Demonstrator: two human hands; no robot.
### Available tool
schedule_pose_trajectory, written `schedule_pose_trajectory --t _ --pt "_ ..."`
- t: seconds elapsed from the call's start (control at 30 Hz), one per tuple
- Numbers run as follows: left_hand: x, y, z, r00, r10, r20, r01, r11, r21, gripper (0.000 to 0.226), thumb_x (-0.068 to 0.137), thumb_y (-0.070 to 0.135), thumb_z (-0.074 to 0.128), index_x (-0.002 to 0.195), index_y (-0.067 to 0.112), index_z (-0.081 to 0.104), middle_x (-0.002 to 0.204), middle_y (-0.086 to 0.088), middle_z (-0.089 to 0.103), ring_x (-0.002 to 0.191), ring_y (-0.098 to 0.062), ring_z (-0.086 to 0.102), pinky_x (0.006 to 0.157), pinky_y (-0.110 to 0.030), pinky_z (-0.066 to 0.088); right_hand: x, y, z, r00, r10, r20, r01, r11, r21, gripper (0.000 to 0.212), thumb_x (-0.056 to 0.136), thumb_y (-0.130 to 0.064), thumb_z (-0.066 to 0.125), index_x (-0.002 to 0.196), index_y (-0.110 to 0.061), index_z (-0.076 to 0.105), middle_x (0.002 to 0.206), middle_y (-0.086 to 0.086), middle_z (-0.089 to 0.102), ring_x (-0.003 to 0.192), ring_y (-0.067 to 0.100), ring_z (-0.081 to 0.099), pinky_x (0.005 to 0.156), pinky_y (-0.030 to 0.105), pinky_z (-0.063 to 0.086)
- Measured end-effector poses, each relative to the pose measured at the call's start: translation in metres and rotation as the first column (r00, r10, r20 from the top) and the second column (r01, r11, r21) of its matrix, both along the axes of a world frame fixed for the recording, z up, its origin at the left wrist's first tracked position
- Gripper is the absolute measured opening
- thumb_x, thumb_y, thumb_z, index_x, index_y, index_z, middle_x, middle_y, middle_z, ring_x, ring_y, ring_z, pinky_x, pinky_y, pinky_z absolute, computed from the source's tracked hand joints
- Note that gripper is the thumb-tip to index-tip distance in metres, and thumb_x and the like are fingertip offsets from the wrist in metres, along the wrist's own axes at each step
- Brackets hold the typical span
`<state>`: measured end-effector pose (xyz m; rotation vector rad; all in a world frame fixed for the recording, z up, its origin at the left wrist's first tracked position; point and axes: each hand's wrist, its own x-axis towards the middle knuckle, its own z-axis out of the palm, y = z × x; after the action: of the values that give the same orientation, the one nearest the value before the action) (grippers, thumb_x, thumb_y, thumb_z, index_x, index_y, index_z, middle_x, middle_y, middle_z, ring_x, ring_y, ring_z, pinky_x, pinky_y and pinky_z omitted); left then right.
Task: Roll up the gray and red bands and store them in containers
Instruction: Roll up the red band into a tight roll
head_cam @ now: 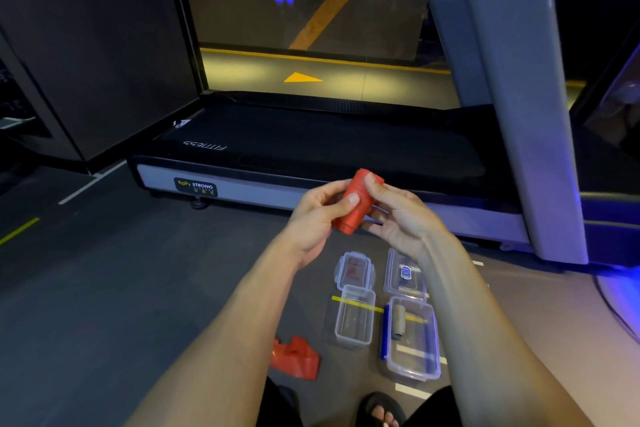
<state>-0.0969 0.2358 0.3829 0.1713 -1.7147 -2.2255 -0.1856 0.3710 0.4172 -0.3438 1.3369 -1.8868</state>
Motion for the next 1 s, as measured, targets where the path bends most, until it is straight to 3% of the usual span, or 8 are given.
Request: schedule_pose_trajectory --t 0.17,0.27,0.4,0.63,0.73,0.9,1.0 --pt "0.004 -0.004 -0.003 0.998 -0.058 0.015 0.057 0.997 0.042 0.043 0.091 0.016 0.068 0.133 0.008 0.062 0.123 -0.012 0.068 0.115 -0.020 0.062 0.103 -0.038 0.049 -0.001 0.001 -0.009 1.000 0.013 -0.008 -0.014 0.999 -0.029 0.038 0.077 -0.023 0.076 0.112 -0.010 0.072 0.101 0.007 0.076 0.096 0.020 0.073 0.092 0.042 0.060" --pt "0.004 -0.004 -0.008 0.999 -0.018 0.038 0.016 0.999 0.048 0.040 0.097 0.008 0.061 0.137 0.004 0.058 0.127 -0.019 0.064 0.117 -0.023 0.060 0.103 -0.039 0.048 0.002 -0.002 -0.010 0.996 -0.067 -0.056 0.068 0.997 0.023 0.041 0.075 -0.024 0.079 0.113 -0.012 0.073 0.099 0.006 0.077 0.093 0.019 0.073 0.088 0.039 0.061" --pt "0.002 -0.006 -0.012 0.998 0.046 0.049 -0.051 0.993 0.104 0.038 0.097 0.007 0.060 0.135 0.007 0.058 0.117 -0.014 0.068 0.109 -0.022 0.064 0.096 -0.035 0.051 0.005 -0.012 -0.010 0.958 -0.201 -0.207 0.227 0.967 0.115 0.030 0.083 -0.020 0.081 0.110 -0.010 0.074 0.112 0.009 0.076 0.099 0.019 0.074 0.080 0.032 0.062" --pt "-0.009 -0.019 -0.021 0.990 0.134 0.041 -0.139 0.968 0.209 0.033 0.098 0.011 0.061 0.131 0.002 0.058 0.114 -0.012 0.070 0.105 -0.021 0.066 0.100 -0.041 0.050 -0.008 -0.031 -0.002 0.932 -0.080 -0.354 0.148 0.974 0.172 0.029 0.090 -0.017 0.078 0.116 -0.006 0.072 0.116 0.008 0.073 0.104 0.019 0.073 0.082 0.038 0.063" --pt "-0.019 -0.022 -0.027 0.985 0.144 0.094 -0.161 0.964 0.209 0.026 0.099 0.011 0.060 0.125 0.007 0.060 0.112 -0.011 0.071 0.103 -0.020 0.067 0.097 -0.039 0.052 -0.024 -0.037 -0.010 0.937 -0.024 -0.347 0.115 0.963 0.244 0.026 0.091 -0.016 0.077 0.114 -0.007 0.072 0.116 0.010 0.074 0.109 0.023 0.072 0.088 0.047 0.062" --pt "-0.036 -0.032 -0.062 0.974 0.066 0.217 -0.105 0.980 0.171 0.024 0.102 0.017 0.057 0.125 0.010 0.059 0.117 -0.012 0.068 0.101 -0.018 0.066 0.084 -0.030 0.053 -0.045 -0.047 -0.053 0.950 -0.073 -0.305 0.176 0.929 0.326 0.027 0.088 -0.022 0.079 0.112 -0.012 0.072 0.112 0.007 0.076 0.106 0.020 0.072 0.082 0.043 0.062" --pt "-0.042 -0.039 -0.105 0.954 0.009 0.298 -0.063 0.983 0.172 0.021 0.104 0.020 0.054 0.123 0.012 0.058 0.108 -0.002 0.070 0.088 -0.009 0.069 0.078 -0.028 0.055 -0.052 -0.050 -0.100 0.953 -0.076 -0.294 0.189 0.907 0.377 0.028 0.086 -0.025 0.081 0.110 -0.015 0.071 0.115 0.008 0.074 0.102 0.021 0.073 0.075 0.039 0.061"
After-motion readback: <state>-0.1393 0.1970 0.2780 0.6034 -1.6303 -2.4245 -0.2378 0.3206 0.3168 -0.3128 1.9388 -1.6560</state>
